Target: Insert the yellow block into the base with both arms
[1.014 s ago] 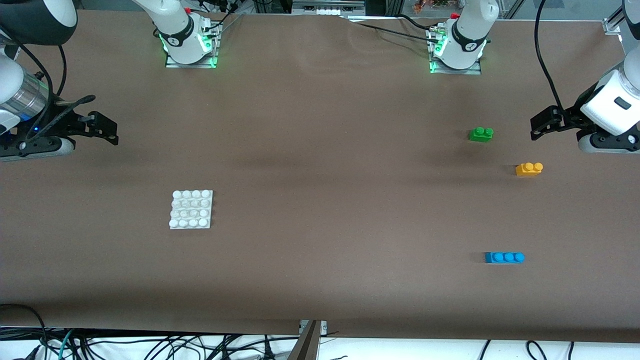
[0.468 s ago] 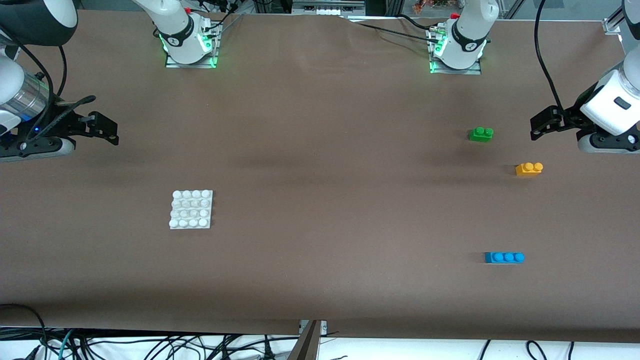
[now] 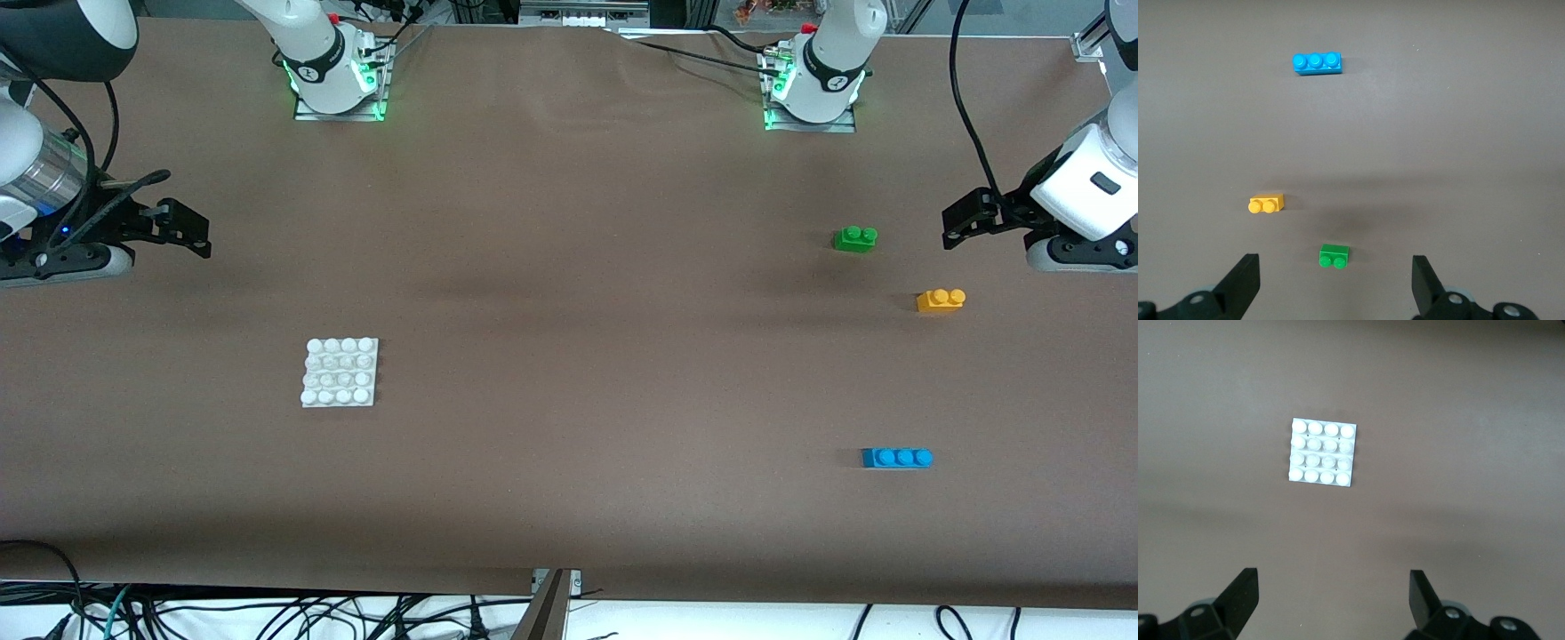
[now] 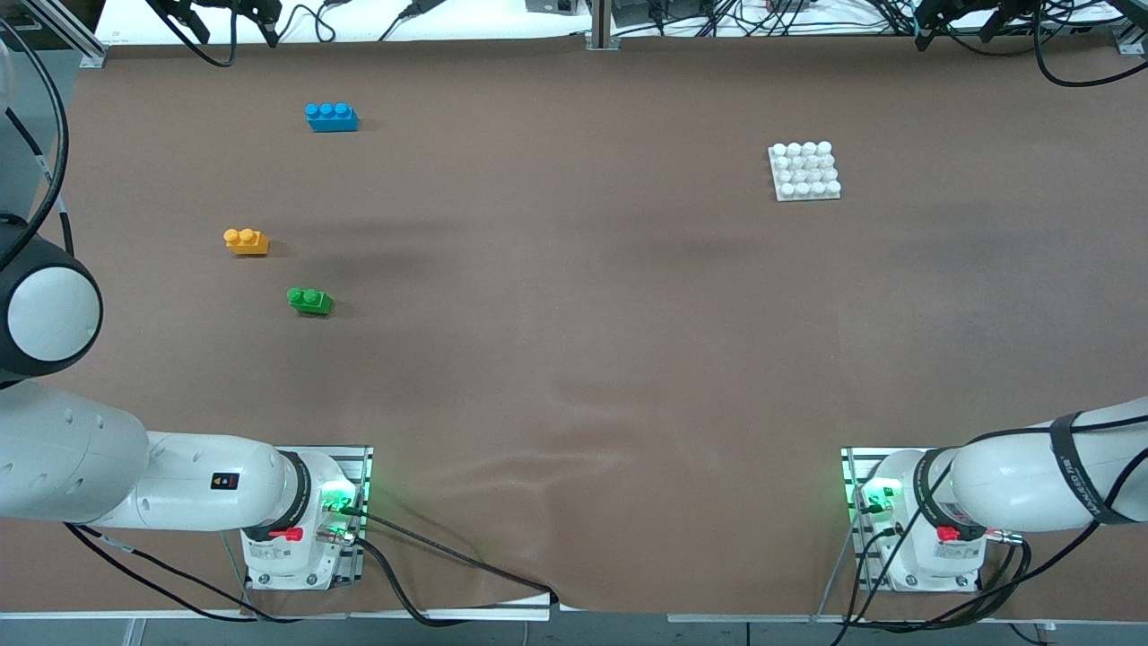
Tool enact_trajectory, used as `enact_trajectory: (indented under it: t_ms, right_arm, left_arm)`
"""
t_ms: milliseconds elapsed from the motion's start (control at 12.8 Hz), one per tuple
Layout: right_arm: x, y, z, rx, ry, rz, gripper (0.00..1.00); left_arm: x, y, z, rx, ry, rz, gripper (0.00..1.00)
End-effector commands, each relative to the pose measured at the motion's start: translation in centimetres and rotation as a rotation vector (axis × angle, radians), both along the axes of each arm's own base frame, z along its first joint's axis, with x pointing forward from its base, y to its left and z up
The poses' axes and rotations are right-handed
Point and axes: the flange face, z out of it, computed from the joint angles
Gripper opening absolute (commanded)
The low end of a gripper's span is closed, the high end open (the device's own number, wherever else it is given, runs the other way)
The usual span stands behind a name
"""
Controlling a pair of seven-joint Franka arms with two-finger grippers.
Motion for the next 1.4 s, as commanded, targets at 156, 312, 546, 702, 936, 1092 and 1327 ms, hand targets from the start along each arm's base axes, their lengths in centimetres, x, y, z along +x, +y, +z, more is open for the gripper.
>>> enact_trajectory:
  t_ms: [156,312,546,702,936,1092,1327]
  right_arm:
    - [-0.01,-0.31,0.28,-0.007,0.0,0.012,1.0]
    - [0.0,-0.3,0.3,-0.007,-0.001,0.012,1.0]
    - [0.23,-0.27,0.14,-0.006,-0.004,0.012,1.0]
    - [0.24,-0.25,0.21,-0.004,-0.005,0.012,1.0]
    - [0.35,-0.18,0.5,0.003,-0.017,0.009,1.0]
    - [0.68,0.05,0.62,0.008,-0.045,0.012,1.0]
    - [0.78,-0.21,1.08,0.008,-0.06,0.008,1.0]
  left_arm:
    - [-0.12,-0.29,0.72,-0.02,0.003,0.002,1.0]
    - [-0.12,-0.29,0.65,-0.02,0.005,0.004,1.0]
    - [-0.12,-0.29,0.72,-0.02,0.003,0.002,1.0]
    - [-0.12,-0.29,0.72,-0.02,0.003,0.004,1.0]
    - [-0.12,-0.29,0.65,-0.02,0.005,0.004,1.0]
    - [-0.12,-0.29,0.65,-0.02,0.005,0.004,1.0]
    - [-0.12,-0.29,0.65,-0.02,0.005,0.004,1.0]
